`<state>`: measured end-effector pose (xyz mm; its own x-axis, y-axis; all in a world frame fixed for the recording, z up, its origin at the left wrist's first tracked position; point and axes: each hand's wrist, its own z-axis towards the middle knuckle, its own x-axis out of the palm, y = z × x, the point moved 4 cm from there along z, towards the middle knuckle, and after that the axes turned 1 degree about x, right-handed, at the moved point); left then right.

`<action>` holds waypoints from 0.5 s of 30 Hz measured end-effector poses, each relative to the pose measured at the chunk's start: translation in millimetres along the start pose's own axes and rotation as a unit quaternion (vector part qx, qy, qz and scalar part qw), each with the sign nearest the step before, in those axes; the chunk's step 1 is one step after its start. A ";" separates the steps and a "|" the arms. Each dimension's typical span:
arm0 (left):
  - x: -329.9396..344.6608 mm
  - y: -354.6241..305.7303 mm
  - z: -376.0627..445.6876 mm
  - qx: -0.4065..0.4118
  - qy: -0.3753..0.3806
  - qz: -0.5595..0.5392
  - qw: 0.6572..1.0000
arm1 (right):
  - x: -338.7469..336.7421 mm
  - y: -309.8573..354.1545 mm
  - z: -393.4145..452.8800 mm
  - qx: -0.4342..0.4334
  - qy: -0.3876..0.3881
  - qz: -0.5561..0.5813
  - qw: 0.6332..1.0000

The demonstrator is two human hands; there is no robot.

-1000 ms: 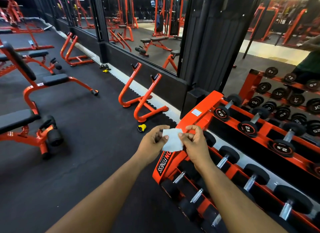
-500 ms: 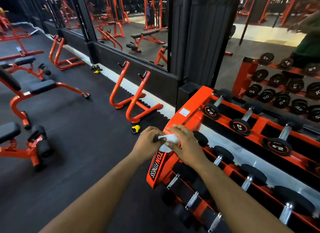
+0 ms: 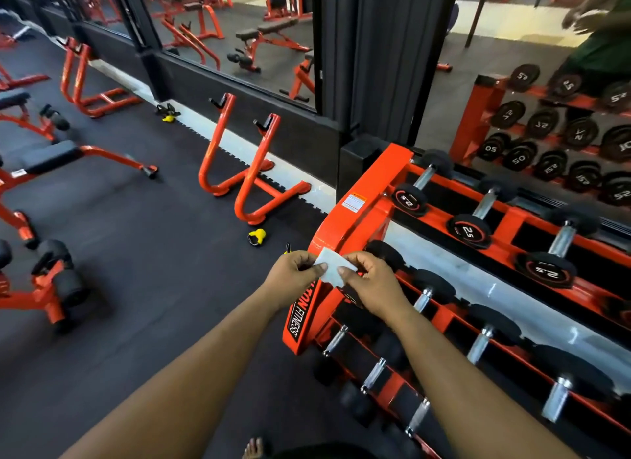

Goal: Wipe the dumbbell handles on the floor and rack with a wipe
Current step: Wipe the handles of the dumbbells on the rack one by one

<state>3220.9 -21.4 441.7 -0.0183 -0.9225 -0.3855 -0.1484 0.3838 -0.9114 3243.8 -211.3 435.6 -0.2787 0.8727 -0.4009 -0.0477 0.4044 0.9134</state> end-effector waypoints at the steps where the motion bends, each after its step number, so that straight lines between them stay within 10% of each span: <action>1: -0.7 -0.4 4.3 0.007 0.004 0.017 1.000 | 0.6 4.5 0.7 -0.002 0.007 0.001 1.000; 15: -62.9 27.3 71.7 0.039 0.080 -0.010 0.996 | 71.3 29.7 51.1 0.109 -0.155 0.189 0.963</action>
<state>3288.9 50.1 430.7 -0.1749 -0.9225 -0.3442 -0.0724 0.3607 -0.9299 3271.6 -123.1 430.5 0.0654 0.9951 -0.0747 0.2140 0.0591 0.9750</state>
